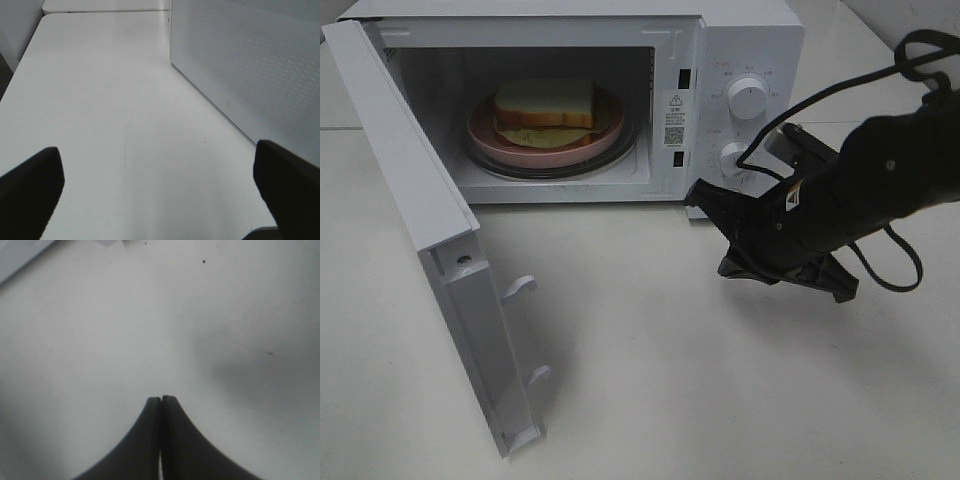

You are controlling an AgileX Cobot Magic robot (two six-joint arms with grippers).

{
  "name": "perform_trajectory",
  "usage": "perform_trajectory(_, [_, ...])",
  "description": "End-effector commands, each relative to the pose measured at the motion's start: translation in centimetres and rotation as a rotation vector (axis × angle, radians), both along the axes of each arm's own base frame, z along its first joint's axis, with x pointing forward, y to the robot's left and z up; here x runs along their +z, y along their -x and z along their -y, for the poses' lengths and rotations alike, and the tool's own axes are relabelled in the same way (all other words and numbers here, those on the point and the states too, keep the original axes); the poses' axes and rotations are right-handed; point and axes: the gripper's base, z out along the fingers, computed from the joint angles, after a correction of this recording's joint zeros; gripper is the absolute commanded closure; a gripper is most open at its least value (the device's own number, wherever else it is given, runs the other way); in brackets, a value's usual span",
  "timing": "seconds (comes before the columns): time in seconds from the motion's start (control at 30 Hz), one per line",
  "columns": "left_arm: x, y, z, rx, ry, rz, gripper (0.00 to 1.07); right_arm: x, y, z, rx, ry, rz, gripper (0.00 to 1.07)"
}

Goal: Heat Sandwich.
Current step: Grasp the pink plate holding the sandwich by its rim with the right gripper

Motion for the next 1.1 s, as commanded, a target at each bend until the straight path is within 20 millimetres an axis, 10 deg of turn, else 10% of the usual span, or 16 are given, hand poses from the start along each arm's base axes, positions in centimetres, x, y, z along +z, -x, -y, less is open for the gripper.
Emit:
perform_trajectory(0.03, [0.1, 0.1, 0.0, 0.002, 0.007, 0.018, 0.09, 1.2, -0.3, -0.1, 0.208, 0.100, -0.025, 1.06])
perform_trajectory(1.1, [0.1, 0.1, 0.0, 0.002, 0.007, 0.018, 0.09, 3.9, -0.7, -0.1, 1.952, 0.680, 0.225, 0.99])
